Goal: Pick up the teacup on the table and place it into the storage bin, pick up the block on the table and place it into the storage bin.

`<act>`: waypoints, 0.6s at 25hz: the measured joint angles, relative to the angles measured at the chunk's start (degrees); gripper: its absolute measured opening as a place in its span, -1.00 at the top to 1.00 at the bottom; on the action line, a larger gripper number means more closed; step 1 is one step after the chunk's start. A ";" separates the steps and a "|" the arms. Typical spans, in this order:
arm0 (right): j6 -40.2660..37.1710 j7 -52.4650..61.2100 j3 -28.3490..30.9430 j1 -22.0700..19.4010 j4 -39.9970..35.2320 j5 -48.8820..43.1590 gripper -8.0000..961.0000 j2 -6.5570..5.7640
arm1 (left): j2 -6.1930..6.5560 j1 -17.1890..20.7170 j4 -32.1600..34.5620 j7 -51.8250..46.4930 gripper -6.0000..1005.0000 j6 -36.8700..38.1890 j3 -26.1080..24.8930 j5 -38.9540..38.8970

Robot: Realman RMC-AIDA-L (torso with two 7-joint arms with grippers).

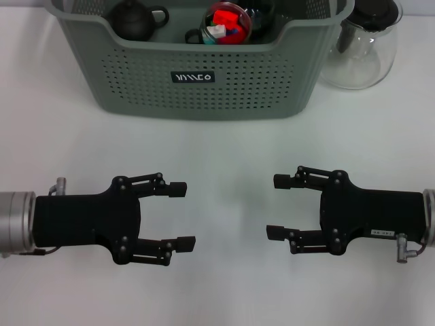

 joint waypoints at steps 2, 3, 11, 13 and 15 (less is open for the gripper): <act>0.00 0.00 -0.05 0.00 0.00 0.00 -0.78 -0.01 | 0.01 0.05 0.01 0.00 -0.69 -0.07 0.00 0.00; 0.00 0.00 -0.07 0.00 0.04 0.00 -0.78 -0.01 | 0.01 0.06 0.02 0.00 -0.69 -0.11 0.00 0.00; 0.00 -0.29 0.05 0.08 0.63 0.00 -0.78 -0.01 | 0.02 0.05 0.03 0.01 -0.69 -0.21 0.00 0.00; 0.00 -0.30 0.08 0.09 0.63 0.00 -0.78 -0.01 | 0.02 0.05 0.03 0.01 -0.69 -0.26 -0.01 0.00; 0.00 -0.30 0.13 0.09 0.63 0.00 -0.78 -0.01 | 0.02 0.05 0.03 0.01 -0.69 -0.26 -0.01 0.00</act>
